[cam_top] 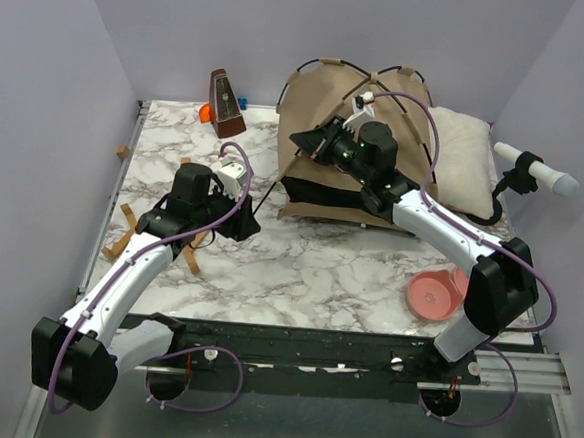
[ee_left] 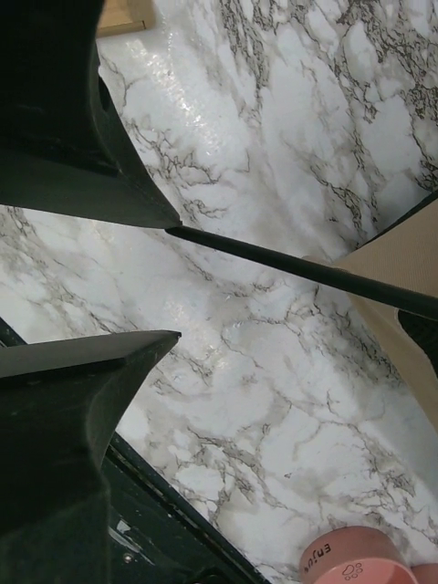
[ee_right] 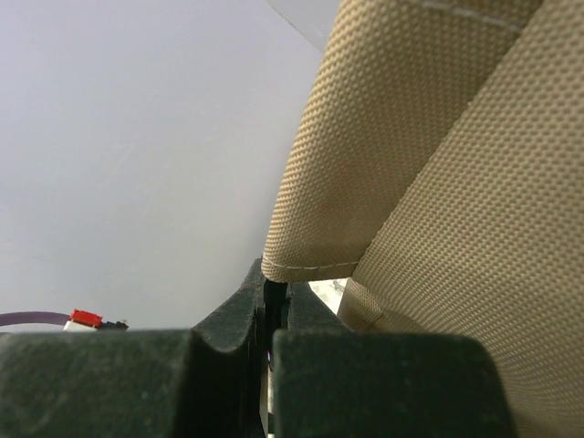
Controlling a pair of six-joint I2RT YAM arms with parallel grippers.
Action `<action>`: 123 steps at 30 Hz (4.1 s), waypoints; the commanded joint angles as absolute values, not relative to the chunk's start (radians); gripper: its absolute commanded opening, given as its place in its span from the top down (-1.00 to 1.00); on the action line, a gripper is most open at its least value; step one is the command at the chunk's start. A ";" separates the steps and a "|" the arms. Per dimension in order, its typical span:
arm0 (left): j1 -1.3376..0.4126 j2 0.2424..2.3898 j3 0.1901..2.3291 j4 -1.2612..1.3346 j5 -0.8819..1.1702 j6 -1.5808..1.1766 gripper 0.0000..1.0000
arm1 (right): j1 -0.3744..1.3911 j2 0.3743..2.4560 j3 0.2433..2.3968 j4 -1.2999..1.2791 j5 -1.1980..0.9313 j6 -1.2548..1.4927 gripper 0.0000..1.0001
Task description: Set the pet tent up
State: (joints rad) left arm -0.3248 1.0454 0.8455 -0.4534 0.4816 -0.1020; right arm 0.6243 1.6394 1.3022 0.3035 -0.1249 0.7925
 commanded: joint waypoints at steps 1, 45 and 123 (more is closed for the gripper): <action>-0.330 1.052 0.842 -0.452 0.443 -0.092 -0.06 | 0.609 1.587 1.313 0.319 -0.122 0.779 0.99; -0.337 1.028 0.782 -0.258 0.560 -0.279 1.00 | 0.611 1.439 1.217 0.156 -0.088 0.635 -0.53; -0.661 0.969 0.254 1.050 0.088 -0.267 -0.85 | 0.812 1.386 0.946 0.597 -0.012 1.108 0.99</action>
State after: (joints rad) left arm -0.6003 0.8608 0.2211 0.8005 0.1928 -0.3473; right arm 0.8124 1.4220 0.9474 0.5346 -0.0647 1.0740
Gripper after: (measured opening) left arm 0.924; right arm 0.024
